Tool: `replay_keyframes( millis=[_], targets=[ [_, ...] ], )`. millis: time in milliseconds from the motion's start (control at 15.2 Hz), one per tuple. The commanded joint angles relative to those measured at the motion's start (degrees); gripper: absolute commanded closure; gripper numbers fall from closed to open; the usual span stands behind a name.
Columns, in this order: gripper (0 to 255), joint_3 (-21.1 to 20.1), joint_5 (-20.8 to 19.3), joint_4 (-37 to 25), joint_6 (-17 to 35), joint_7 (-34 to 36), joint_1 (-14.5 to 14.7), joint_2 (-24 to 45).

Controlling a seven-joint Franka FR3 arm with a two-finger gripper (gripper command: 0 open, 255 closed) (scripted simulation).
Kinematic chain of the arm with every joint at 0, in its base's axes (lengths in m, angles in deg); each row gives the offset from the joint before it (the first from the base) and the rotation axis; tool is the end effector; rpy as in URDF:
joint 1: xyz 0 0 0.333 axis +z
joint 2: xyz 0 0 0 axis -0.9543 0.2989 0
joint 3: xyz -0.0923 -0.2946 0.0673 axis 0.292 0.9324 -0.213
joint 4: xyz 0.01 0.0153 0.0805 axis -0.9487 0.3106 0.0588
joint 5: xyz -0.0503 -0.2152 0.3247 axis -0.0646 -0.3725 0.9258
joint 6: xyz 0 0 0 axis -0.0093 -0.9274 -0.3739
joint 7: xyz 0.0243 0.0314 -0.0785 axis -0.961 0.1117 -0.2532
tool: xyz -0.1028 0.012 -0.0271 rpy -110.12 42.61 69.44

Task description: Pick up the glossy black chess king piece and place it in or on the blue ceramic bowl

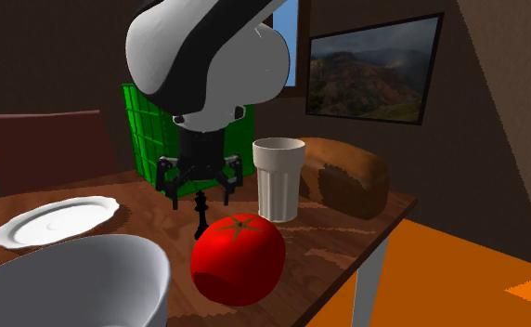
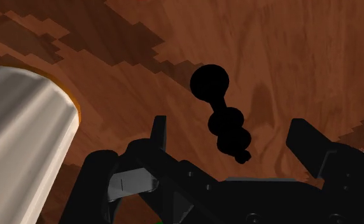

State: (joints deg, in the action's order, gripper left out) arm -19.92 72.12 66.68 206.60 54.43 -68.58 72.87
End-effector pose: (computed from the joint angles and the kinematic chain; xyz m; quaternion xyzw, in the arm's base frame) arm 0.5070 0.1920 0.4608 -0.9907 0.0938 -0.0940 0.0298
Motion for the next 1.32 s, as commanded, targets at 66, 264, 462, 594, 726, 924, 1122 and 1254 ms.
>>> replay_keyframes(
  millis=[66,264,462,594,726,924,1122,1254],
  targets=[
    [255,0.00,0.00,0.00,0.00,0.00,0.00,0.00],
    [255,0.00,0.00,0.00,0.00,0.00,0.00,0.00],
    [255,0.00,0.00,-0.01,0.00,0.00,0.00,0.01],
    [255,0.00,0.00,0.00,0.01,0.00,0.00,0.01],
    [255,0.06,0.20,-1.03,-1.51,-0.17,0.00,-0.51],
    [255,0.14,0.43,-2.70,-3.79,-0.38,-0.01,-1.14],
    [255,0.22,0.62,-4.47,-6.08,-0.56,-0.03,-1.68],
    [255,0.27,0.72,-5.71,-7.60,-0.66,-0.04,-1.98]
  ],
)
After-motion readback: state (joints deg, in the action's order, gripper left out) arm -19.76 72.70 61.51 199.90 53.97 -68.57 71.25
